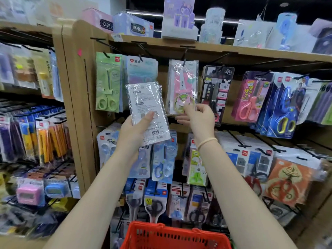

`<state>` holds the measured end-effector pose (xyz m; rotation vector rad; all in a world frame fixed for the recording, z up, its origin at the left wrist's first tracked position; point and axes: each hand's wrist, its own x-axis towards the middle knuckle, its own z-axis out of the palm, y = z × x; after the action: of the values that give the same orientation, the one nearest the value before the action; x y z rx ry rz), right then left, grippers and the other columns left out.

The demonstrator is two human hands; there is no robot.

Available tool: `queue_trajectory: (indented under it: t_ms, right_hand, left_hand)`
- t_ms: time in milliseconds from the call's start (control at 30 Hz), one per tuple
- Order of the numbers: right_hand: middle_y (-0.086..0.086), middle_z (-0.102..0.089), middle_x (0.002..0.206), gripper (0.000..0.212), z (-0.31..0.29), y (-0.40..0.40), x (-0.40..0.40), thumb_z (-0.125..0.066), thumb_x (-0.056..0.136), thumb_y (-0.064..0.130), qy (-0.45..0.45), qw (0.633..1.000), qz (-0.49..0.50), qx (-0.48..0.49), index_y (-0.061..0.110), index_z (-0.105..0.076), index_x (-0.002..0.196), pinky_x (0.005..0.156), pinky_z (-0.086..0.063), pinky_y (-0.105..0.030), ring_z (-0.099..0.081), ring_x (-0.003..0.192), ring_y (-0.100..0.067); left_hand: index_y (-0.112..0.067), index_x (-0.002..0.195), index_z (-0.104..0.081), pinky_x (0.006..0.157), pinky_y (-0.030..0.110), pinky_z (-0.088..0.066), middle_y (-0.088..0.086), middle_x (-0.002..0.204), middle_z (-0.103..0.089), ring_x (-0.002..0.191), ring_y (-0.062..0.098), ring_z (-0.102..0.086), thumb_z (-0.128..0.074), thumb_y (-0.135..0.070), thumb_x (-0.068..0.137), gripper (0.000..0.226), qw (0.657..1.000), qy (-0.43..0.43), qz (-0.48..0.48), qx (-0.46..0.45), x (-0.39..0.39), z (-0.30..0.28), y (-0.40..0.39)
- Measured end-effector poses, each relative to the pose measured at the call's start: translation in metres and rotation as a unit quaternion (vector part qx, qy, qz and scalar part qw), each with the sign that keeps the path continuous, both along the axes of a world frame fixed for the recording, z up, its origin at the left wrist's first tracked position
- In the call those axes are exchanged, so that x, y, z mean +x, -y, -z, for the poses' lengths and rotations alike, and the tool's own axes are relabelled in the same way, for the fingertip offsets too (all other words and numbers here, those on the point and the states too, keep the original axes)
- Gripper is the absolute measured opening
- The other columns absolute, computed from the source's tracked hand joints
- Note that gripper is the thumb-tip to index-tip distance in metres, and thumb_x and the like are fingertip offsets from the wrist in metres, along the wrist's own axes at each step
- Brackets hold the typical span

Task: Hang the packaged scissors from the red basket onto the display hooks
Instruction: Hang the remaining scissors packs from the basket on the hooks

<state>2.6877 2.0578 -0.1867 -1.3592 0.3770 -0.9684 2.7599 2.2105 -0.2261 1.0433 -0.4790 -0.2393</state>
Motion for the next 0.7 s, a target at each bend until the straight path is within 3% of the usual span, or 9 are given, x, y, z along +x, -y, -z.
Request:
queue_trajectory:
  t_ms: [100,233,333,400,500,633,700]
  right_hand:
    - [-0.018,-0.068,0.108,0.036,0.015,-0.003,-0.018,-0.059,0.097,0.003,0.021,1.000,0.014,-0.001,0.007,-0.044,0.130,0.062,-0.060,-0.028,-0.076,0.072,-0.027]
    - [-0.012,-0.067,0.090,0.009,0.028,-0.013,-0.036,-0.054,0.100,0.005,-0.025,0.995,0.038,-0.088,0.011,-0.060,0.101,0.047,-0.050,-0.026,-0.064,0.055,-0.019]
    - [-0.004,-0.064,0.074,0.013,0.029,-0.022,-0.043,-0.060,0.100,0.022,-0.070,0.990,-0.026,-0.124,0.010,-0.065,0.095,0.043,-0.043,-0.022,-0.056,0.051,-0.013]
    - [-0.001,-0.065,0.077,0.022,0.030,-0.027,-0.046,-0.068,0.095,0.035,-0.102,0.981,-0.054,-0.156,0.013,-0.065,0.099,0.046,-0.042,-0.020,-0.055,0.053,-0.008]
    - [0.000,-0.067,0.082,0.022,0.035,-0.029,-0.046,-0.077,0.088,0.030,-0.090,0.977,-0.069,-0.178,0.016,-0.065,0.100,0.052,-0.041,-0.016,-0.055,0.060,-0.002]
    - [-0.007,-0.073,0.094,0.019,0.041,-0.025,-0.042,-0.078,0.087,0.024,-0.043,0.985,-0.028,-0.168,0.015,-0.066,0.098,0.068,-0.052,-0.033,-0.065,0.078,-0.019]
    - [-0.008,-0.072,0.093,0.016,0.042,-0.018,-0.043,-0.078,0.087,0.022,-0.009,0.987,0.020,-0.161,0.016,-0.065,0.096,0.073,-0.054,-0.039,-0.065,0.080,-0.020]
  left_hand:
    - [-0.022,0.112,-0.068,0.086,0.049,-0.061,0.005,0.113,-0.077,0.103,0.025,-0.075,-0.067,-0.026,0.098,0.015,1.000,-0.007,0.009,0.006,-0.002,-0.003,0.003]
    - [-0.018,0.102,-0.065,0.079,0.045,-0.059,0.011,0.109,-0.075,0.099,0.031,-0.074,-0.059,-0.020,0.101,0.007,0.999,-0.037,-0.001,0.036,-0.005,-0.006,0.011]
    - [-0.019,0.099,-0.065,0.072,0.039,-0.059,0.010,0.104,-0.075,0.093,0.028,-0.074,-0.055,-0.019,0.101,0.010,0.998,-0.010,-0.011,0.059,-0.009,-0.005,0.016]
    - [-0.020,0.110,-0.067,0.078,0.039,-0.062,0.005,0.105,-0.078,0.096,0.024,-0.075,-0.063,-0.020,0.099,0.011,0.998,0.038,-0.002,0.057,-0.012,-0.002,0.016]
    - [-0.022,0.117,-0.069,0.089,0.040,-0.060,-0.001,0.108,-0.078,0.101,0.019,-0.075,-0.078,-0.022,0.090,0.029,0.996,0.076,-0.003,0.055,-0.016,0.000,0.015]
    - [-0.025,0.117,-0.067,0.087,0.031,-0.057,-0.007,0.108,-0.078,0.100,0.009,-0.074,-0.082,-0.025,0.086,0.035,0.994,0.087,-0.034,0.059,-0.017,0.005,0.012]
    - [-0.027,0.120,-0.065,0.086,0.027,-0.056,-0.010,0.110,-0.076,0.099,0.004,-0.072,-0.078,-0.027,0.090,0.032,0.993,0.083,-0.048,0.062,-0.015,0.009,0.009]
